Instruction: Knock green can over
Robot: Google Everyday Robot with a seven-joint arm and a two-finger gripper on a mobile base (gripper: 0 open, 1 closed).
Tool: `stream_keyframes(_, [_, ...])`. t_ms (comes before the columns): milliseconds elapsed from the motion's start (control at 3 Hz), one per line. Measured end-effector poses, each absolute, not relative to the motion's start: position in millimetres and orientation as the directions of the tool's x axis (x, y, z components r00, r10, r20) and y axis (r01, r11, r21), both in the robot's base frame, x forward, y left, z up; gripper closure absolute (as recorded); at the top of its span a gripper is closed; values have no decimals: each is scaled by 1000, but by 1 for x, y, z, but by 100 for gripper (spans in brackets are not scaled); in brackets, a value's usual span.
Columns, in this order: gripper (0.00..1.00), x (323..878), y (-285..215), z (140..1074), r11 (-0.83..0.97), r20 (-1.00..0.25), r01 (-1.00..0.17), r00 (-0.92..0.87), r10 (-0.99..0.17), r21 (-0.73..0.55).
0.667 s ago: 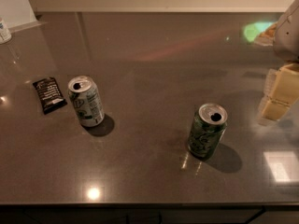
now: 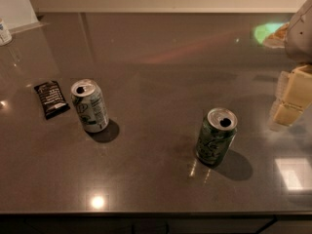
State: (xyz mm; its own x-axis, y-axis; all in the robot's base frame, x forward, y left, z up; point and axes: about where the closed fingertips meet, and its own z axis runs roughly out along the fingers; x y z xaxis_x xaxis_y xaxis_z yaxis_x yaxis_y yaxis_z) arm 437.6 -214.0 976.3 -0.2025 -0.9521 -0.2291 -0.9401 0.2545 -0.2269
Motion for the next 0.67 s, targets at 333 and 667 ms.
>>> stream_keyframes(333, [0, 434, -208, 955, 214, -315, -965, -158, -936, -153])
stream_keyframes(667, [0, 424, -186, 933, 153, -454, -984, -96, -886, -90])
